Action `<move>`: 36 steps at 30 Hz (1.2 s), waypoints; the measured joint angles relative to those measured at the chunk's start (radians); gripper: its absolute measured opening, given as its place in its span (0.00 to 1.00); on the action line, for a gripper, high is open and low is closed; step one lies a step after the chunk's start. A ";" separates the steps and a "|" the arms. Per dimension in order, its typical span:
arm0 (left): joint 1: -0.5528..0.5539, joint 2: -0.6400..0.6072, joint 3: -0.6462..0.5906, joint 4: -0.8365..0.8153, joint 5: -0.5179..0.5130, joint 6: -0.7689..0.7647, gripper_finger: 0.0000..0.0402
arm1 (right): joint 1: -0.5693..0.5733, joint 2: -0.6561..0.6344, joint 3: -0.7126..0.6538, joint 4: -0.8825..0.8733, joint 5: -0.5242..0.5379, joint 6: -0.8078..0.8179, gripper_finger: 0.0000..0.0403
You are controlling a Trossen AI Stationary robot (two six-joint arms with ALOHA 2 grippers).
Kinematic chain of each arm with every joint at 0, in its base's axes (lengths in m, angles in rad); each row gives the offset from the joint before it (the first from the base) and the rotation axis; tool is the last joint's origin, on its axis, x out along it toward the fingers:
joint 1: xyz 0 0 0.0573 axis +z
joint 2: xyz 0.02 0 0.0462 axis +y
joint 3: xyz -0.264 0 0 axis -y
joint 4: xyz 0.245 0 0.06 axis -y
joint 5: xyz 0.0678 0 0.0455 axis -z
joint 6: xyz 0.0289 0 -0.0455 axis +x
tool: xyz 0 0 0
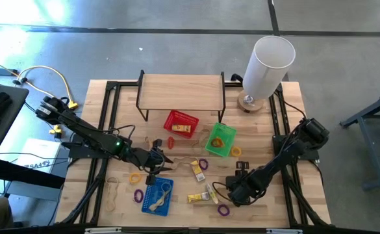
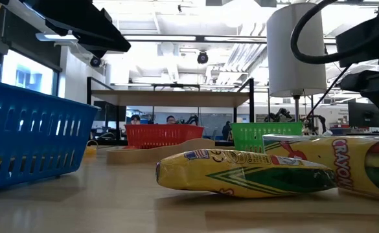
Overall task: Pick & Place Office Desk Supplies
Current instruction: Put the brown rubber band into the blue bin
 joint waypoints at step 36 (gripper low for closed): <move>0.000 0.000 0.000 0.002 0.000 -0.002 0.31 | -0.063 -0.058 0.000 -0.116 0.012 0.041 0.01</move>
